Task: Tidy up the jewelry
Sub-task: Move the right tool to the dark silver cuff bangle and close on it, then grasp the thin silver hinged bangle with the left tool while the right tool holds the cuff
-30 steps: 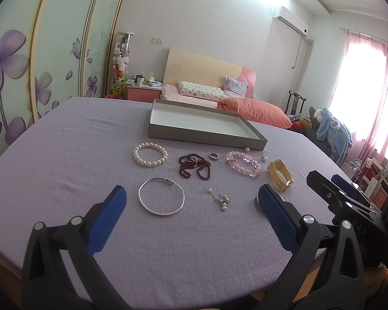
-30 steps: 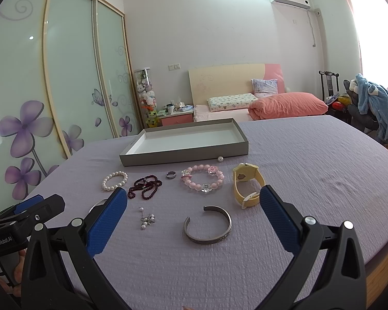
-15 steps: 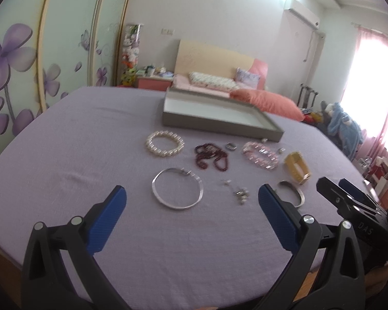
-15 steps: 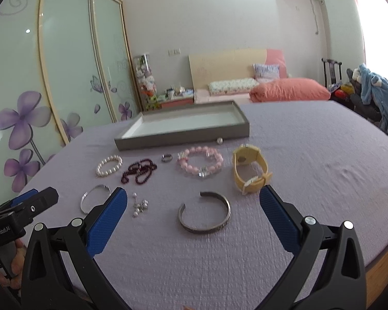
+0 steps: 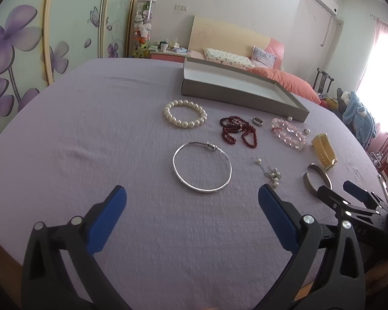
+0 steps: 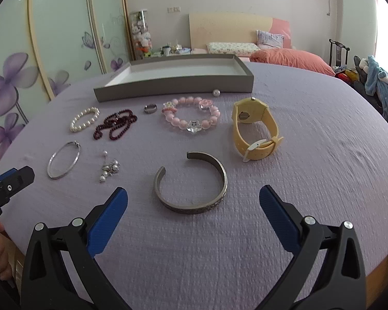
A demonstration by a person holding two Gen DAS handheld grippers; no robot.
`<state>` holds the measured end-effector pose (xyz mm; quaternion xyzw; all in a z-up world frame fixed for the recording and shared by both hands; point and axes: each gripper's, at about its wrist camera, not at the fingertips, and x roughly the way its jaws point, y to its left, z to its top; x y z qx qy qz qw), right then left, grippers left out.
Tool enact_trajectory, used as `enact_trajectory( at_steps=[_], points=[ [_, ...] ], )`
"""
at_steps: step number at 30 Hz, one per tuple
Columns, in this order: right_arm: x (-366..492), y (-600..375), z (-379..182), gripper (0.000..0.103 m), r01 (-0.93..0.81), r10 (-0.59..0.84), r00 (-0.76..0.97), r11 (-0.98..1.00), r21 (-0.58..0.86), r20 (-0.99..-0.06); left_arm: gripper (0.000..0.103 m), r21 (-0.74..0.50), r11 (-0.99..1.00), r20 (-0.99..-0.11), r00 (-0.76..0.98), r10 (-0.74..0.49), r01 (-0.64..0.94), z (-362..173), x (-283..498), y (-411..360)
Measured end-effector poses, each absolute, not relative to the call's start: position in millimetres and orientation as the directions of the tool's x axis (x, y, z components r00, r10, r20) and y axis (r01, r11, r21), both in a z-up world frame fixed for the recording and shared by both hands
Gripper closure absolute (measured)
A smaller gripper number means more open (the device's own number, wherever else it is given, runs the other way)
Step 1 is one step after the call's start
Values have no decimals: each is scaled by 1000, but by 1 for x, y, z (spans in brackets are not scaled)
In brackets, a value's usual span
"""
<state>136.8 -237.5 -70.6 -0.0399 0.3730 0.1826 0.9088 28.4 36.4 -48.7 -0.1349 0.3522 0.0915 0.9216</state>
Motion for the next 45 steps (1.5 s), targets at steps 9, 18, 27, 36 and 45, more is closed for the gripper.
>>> enact_trajectory(
  at_steps=[9, 18, 27, 36, 45],
  points=[
    [149, -235, -80, 9, -350, 250, 621, 937, 22, -743, 2, -193, 946, -690, 721, 59, -262, -56, 32, 38],
    [161, -227, -77, 17, -359, 248, 591, 933, 25, -767, 2, -181, 947, -720, 692, 57, -266, -61, 42, 38],
    [158, -225, -75, 35, -375, 269, 604, 927, 30, -750, 2, -145, 952, -750, 658, 71, -268, -62, 62, 39],
    [154, -236, -71, 35, -398, 345, 598, 911, 106, -723, 2, -94, 964, -789, 609, 81, -250, -66, 93, 36],
    [153, -239, -64, 35, -407, 373, 603, 904, 130, -705, 15, 5, 976, -813, 568, 131, -217, -70, 118, 26]
  ],
)
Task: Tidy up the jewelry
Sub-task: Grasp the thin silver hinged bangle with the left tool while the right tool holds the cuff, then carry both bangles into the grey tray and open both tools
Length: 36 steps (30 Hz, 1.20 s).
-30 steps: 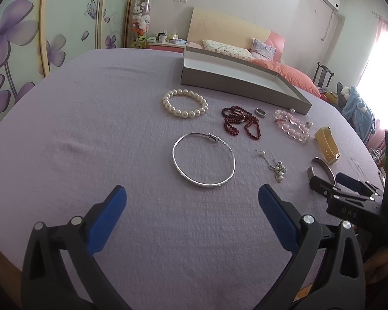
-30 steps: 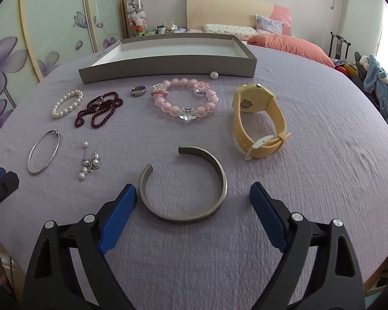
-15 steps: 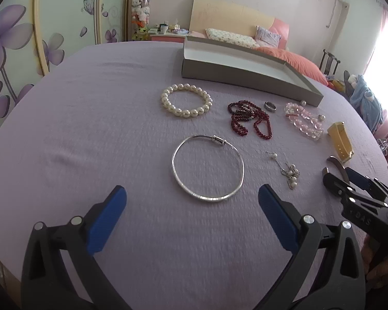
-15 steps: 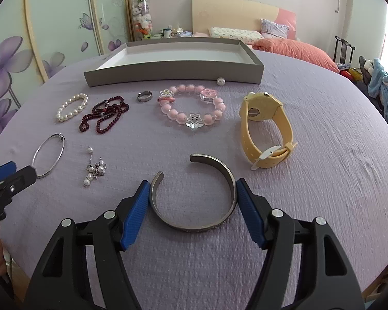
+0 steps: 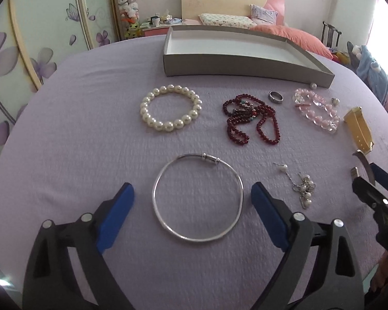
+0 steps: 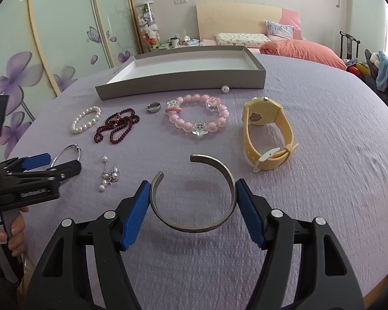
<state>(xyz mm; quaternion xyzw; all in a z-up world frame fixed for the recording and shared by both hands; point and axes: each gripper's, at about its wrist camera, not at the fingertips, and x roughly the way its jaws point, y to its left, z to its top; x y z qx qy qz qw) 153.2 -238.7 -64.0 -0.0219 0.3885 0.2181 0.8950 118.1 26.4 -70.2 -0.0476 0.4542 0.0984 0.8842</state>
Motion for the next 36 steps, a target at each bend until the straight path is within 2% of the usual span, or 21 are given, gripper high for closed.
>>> enact_trajectory(
  at_steps=[6, 10, 12, 22, 31, 36],
  points=[
    [154, -238, -60, 35, -416, 394, 602, 897, 149, -695, 25, 12, 982, -807, 578, 121, -190, -69, 117, 21],
    [152, -238, -58, 35, -421, 403, 603, 894, 155, -689, 28, 16, 984, -807, 579, 116, -176, -68, 119, 17],
    [152, -238, -56, 35, -423, 406, 604, 893, 156, -686, 33, 18, 986, -804, 584, 113, -166, -68, 119, 15],
    [158, -236, -37, 35, -452, 450, 608, 874, 181, -654, 34, 12, 985, -795, 596, 114, -172, -63, 114, 19],
    [199, -225, 10, 35, -495, 496, 637, 850, 179, -591, 34, -20, 985, -727, 679, 102, -170, -13, 125, 34],
    [248, -214, 27, 35, -482, 490, 643, 856, 186, -589, 34, -95, 977, -699, 712, 70, -189, 10, 161, 50]
  ],
)
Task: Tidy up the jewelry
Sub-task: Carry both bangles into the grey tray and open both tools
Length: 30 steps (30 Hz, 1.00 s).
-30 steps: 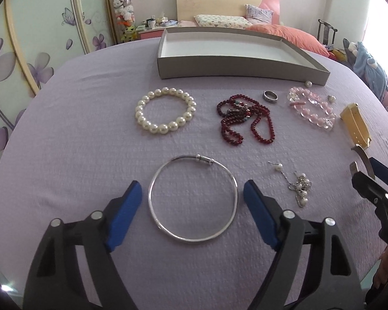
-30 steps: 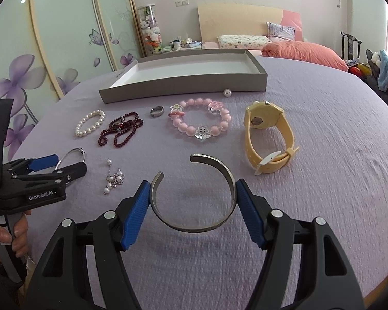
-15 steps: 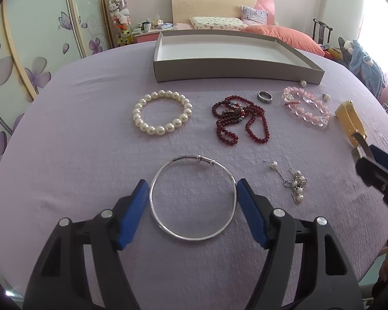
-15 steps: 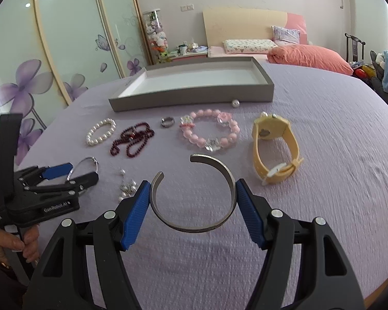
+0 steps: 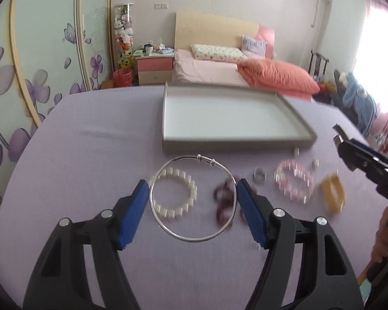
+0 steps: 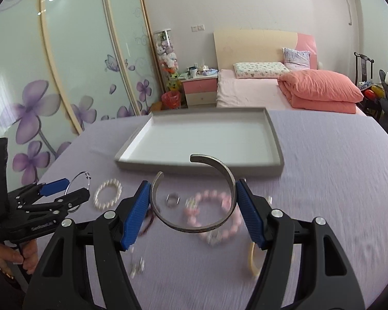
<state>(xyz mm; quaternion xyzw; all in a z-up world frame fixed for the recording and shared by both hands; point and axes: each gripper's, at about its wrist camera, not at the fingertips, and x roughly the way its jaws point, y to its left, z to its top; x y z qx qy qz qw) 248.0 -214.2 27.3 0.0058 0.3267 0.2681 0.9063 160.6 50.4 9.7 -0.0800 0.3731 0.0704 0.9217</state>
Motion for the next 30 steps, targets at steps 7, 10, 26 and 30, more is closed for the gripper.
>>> enact_trajectory(
  at_steps=[7, 10, 26, 30],
  points=[
    [340, -186, 24, 35, -412, 428, 600, 889, 198, -676, 34, -154, 968, -679, 733, 43, -199, 20, 243, 69],
    [384, -173, 7, 35, -347, 386, 546, 912, 219, -743, 34, -184, 962, -700, 714, 15, -201, 13, 279, 74],
    [472, -153, -44, 35, -206, 247, 419, 963, 174, -874, 34, -128, 953, -841, 540, 42, -274, -45, 399, 81],
    [473, -148, -46, 34, -218, 248, 395, 961, 172, -884, 33, -133, 948, -843, 537, 46, -289, -48, 403, 83]
  ],
)
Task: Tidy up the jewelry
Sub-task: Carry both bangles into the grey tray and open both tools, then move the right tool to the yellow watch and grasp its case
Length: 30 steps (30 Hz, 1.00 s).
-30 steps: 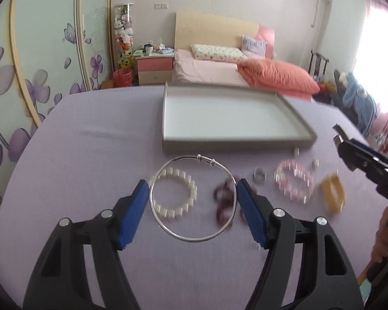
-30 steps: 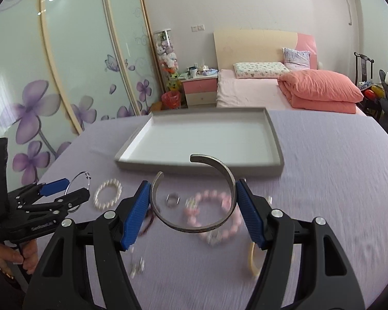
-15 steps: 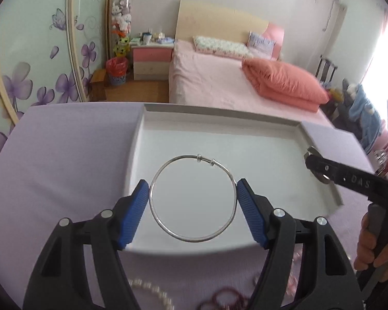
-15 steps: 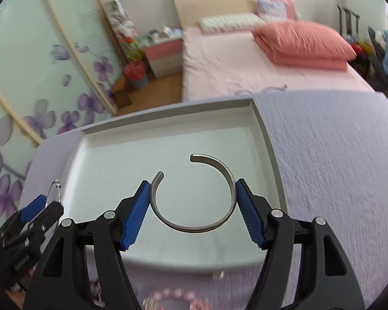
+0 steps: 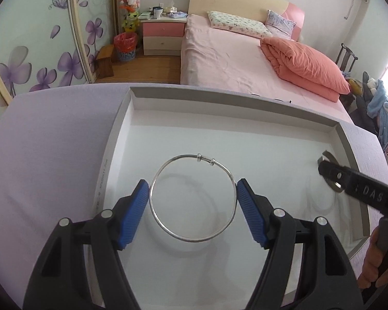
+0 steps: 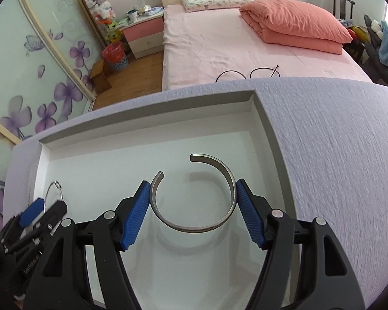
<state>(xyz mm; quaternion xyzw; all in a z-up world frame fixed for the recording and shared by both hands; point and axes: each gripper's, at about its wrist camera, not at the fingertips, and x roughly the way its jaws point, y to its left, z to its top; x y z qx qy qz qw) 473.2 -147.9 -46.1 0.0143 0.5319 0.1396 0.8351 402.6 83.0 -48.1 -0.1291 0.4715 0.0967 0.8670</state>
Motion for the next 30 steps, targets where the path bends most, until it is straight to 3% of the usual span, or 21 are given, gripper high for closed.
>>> enact_trajectory(
  at_steps=[4, 10, 18, 30],
  points=[
    [471, -155, -40, 19, -217, 276, 404, 955, 202, -872, 32, -153, 944, -840, 542, 32, -293, -46, 402, 85],
    [457, -171, -17, 19, -226, 306, 447, 948, 225, -841, 30, -176, 938, -816, 577, 31, -300, -28, 381, 90],
    [406, -193, 8, 19, -266, 326, 510, 940, 215, -796, 16, -122, 952, -732, 674, 103, -279, 18, 292, 92],
    [287, -230, 9, 8, -354, 364, 605, 919, 171, -708, 7, -25, 954, -623, 751, 219, -299, 22, 144, 91]
  ],
)
